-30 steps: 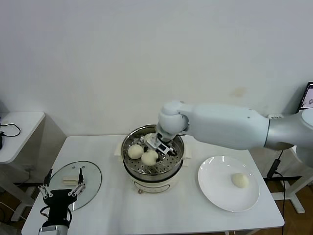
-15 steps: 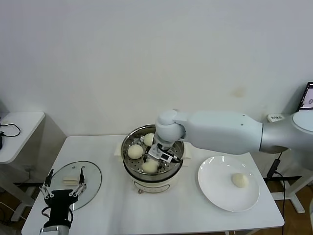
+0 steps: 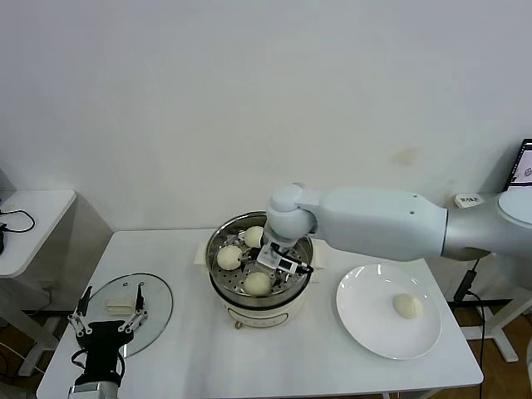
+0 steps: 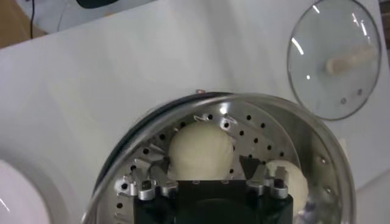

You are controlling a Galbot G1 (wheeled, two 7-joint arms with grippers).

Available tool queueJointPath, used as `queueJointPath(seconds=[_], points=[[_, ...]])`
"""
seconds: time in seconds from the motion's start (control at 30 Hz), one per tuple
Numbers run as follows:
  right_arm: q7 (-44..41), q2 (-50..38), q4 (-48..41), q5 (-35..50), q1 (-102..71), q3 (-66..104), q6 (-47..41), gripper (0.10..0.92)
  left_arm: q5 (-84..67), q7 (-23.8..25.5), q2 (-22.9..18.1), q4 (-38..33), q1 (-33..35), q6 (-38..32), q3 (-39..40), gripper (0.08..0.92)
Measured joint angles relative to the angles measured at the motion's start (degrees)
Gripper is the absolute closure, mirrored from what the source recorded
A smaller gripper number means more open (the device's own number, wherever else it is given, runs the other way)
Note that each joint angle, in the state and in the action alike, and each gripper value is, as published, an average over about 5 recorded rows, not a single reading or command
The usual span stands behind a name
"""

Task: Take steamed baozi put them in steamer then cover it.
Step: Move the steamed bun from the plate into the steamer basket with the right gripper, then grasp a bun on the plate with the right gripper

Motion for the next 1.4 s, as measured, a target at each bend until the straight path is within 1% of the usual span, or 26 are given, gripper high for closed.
queueJointPath(seconds=[0.23, 0.4, 0.57, 0.8, 0.97, 1.13, 1.4], points=[[-0.8, -2.9, 1.1, 0.6, 1.7, 1.7, -0.8, 0.202, -0.1, 0.1, 0.8, -0.1, -0.3, 0.0, -0.2, 0.177], [-2.1, -7.2, 2.4, 1.1, 3.5, 3.3, -3.8, 0.203, -0.3, 0.3, 1.5, 0.3, -0.9, 0.0, -0.1, 0.177], [-3.6, -13.4, 4.2, 1.8, 4.4, 5.2, -9.8, 0.203, -0.3, 0.4, 2.2, 0.8, -1.4, 0.1, 0.5, 0.177], [-4.1, -24.7, 6.7, 2.5, 2.6, 8.2, -17.4, 0.202, -0.3, 0.4, 3.2, 1.5, -2.0, 0.1, 1.4, 0.177], [-4.0, -32.3, 7.8, 1.2, -2.9, 12.1, -19.8, 0.203, 0.1, 0.4, 3.5, 2.0, -2.0, 0.1, 2.0, 0.177], [-3.6, -38.7, 8.3, -1.1, -12.7, 19.1, -20.4, 0.203, 0.6, 0.4, 3.5, 2.1, -1.8, 0.1, 2.6, 0.177], [-3.1, -43.4, 7.3, -6.0, -31.8, 34.0, -20.6, 0.202, 1.3, 0.4, 3.3, 2.2, -1.1, 0.3, 3.1, 0.177]])
